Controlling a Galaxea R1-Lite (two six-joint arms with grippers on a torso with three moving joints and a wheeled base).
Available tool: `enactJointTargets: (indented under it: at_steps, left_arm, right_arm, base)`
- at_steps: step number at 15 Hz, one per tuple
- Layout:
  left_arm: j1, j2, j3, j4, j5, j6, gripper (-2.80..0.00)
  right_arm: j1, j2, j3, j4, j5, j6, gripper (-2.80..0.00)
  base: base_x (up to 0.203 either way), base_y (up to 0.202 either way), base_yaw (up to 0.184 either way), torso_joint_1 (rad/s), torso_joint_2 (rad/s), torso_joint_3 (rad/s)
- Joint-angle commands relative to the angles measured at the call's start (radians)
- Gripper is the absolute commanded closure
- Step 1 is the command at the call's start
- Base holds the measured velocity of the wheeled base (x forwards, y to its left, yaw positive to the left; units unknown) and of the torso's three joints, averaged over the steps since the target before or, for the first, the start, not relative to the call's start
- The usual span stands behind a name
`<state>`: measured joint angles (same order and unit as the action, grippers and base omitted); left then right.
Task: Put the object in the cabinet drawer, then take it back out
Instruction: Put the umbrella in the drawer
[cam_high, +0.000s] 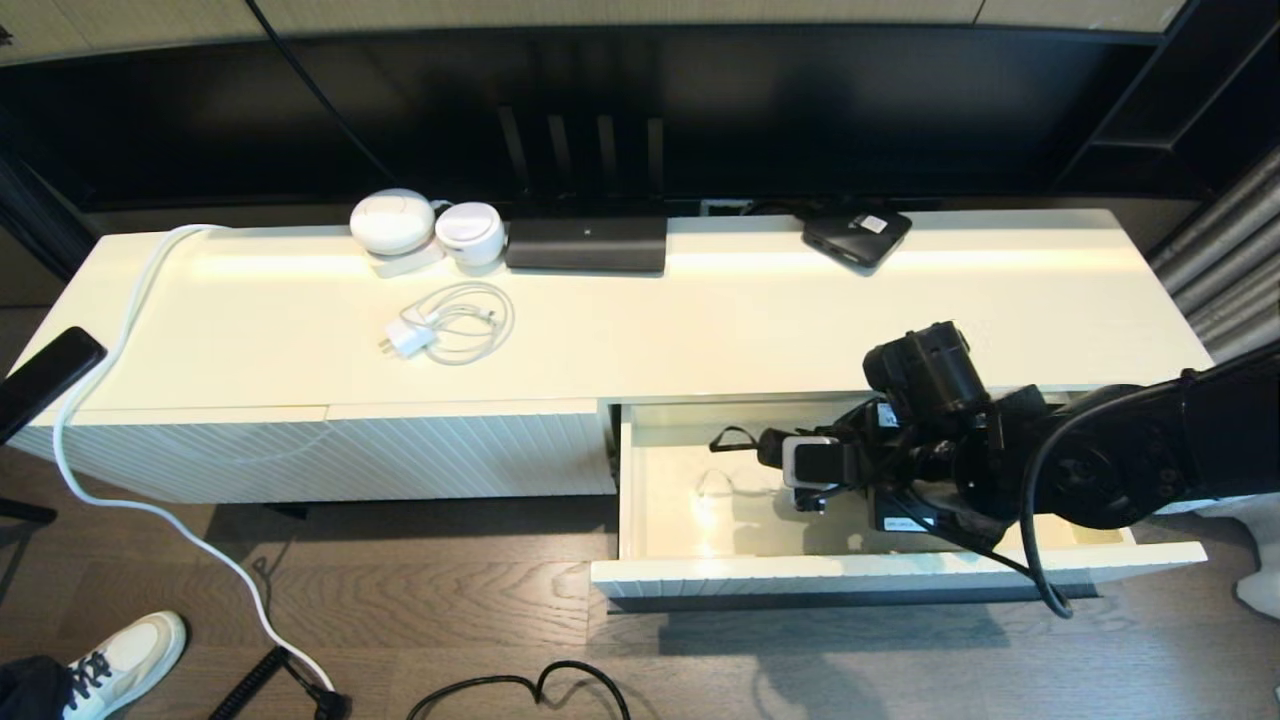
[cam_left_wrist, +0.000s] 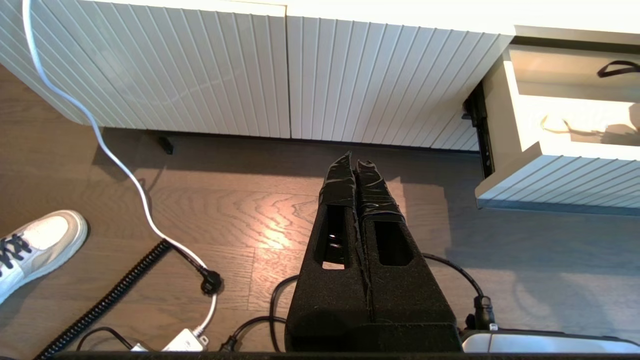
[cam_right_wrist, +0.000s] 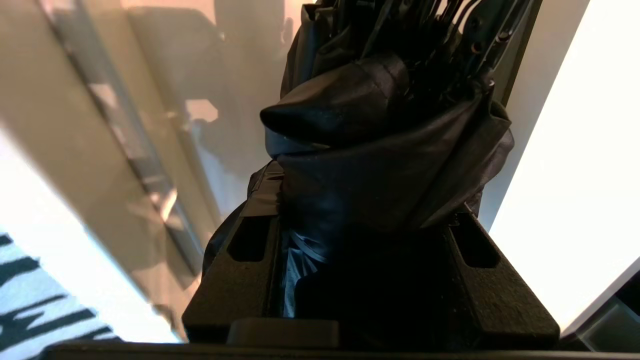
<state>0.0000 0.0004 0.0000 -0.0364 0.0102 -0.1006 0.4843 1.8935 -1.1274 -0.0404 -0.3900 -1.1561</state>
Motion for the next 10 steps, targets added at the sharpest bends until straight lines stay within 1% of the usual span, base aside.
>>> enactJointTargets:
  at_steps: [1,3,4,10]
  left_arm:
    - [0.0,0.0,0.0,0.0,0.001,-0.001,0.0]
    - [0.0,0.0,0.0,0.0,0.001,-0.001,0.0]
    - [0.0,0.0,0.0,0.0,0.001,-0.001,0.0]
    - [0.0,0.0,0.0,0.0,0.001,-0.001,0.0]
  right_arm:
    - [0.0,0.017,-0.002,-0.002,-0.001,-0.018,0.0]
    - [0.0,0.021,0.002,-0.012,0.004,-0.037,0.0]
    - [0.0,0.024,0.009,-0.024,0.008,-0.042,-2.8]
    - [0.0,-0.004,0.002,-0.021,0.005,-0.036,-2.8]
  base:
    - [0.0,0.0,0.0,0.0,0.0,0.0]
    - [0.0,0.0,0.0,0.0,0.0,0.0]
    - [0.0,0.0,0.0,0.0,0.0,0.0]
    - [0.0,0.0,0.0,0.0,0.0,0.0]
